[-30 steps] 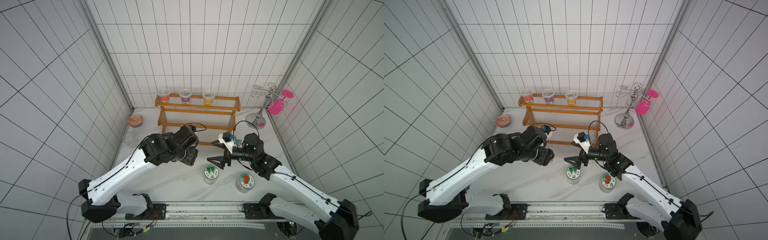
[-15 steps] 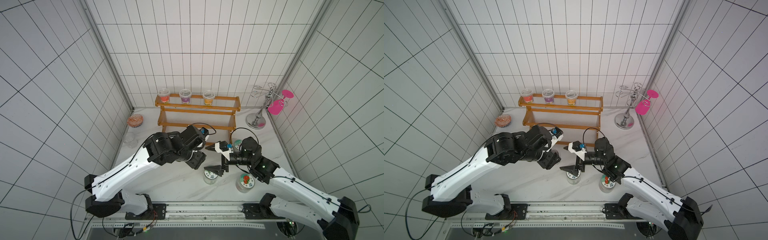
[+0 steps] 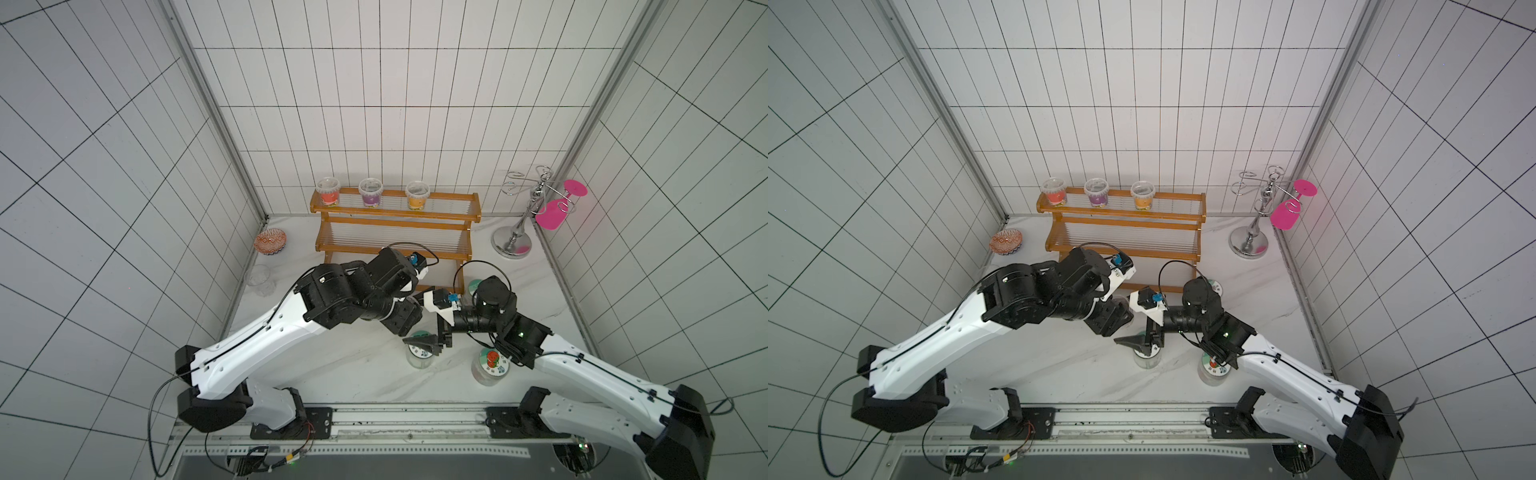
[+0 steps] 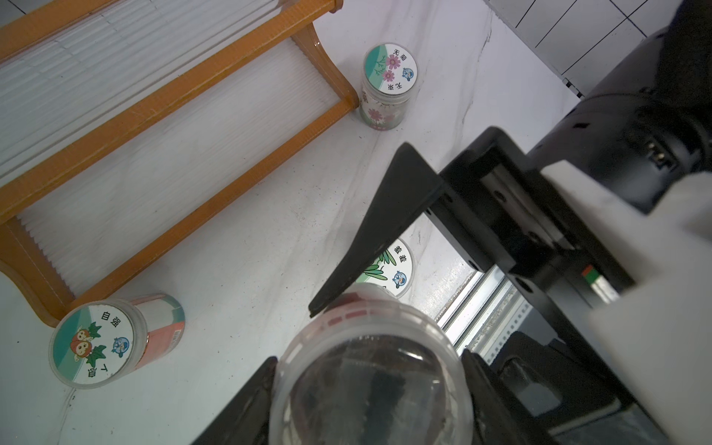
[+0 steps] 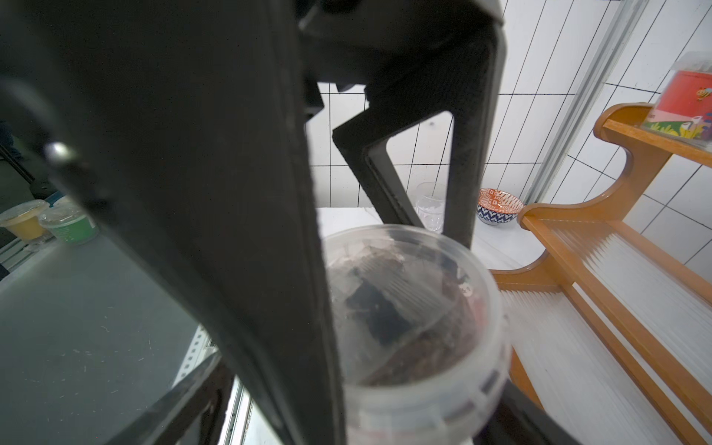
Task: Place the seed container on the shelf
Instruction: Pick up the seed jar at the center of the board.
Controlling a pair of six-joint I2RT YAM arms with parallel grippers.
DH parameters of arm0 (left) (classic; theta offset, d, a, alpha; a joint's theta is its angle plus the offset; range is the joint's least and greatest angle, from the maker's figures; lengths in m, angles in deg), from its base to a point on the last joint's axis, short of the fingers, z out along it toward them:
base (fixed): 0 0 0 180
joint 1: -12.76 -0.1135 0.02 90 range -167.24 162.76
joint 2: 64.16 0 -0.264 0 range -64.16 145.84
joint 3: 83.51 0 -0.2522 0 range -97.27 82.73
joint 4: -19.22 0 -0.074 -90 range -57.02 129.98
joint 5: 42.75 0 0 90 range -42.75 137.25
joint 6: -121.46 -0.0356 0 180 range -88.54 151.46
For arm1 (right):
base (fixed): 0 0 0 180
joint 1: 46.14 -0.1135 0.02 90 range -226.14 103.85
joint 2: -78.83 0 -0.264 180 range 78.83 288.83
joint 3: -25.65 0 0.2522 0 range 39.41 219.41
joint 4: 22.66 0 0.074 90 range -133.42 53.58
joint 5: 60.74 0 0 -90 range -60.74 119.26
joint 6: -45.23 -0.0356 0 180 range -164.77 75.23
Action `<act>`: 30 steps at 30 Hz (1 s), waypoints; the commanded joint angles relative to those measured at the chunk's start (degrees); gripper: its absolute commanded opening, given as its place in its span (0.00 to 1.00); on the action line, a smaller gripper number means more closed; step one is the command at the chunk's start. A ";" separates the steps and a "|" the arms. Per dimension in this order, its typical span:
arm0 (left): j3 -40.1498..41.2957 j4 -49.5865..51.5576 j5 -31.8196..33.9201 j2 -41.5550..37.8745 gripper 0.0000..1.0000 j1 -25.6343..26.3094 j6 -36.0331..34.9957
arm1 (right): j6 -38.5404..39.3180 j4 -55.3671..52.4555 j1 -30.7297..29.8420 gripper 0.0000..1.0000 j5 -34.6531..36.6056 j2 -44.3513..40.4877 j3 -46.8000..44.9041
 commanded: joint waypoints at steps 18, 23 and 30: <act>-0.79 -2.62 -0.18 0.00 0.59 -0.28 0.31 | 0.75 1.40 -0.61 0.59 -0.16 -0.30 -1.27; -0.60 -3.95 0.72 -2.20 0.74 -0.39 0.54 | 0.86 1.56 -0.60 0.56 -0.16 -0.58 -1.52; -0.12 -6.00 1.56 -6.16 0.87 -0.82 0.60 | 0.73 2.60 -0.54 0.55 0.32 -0.88 -1.97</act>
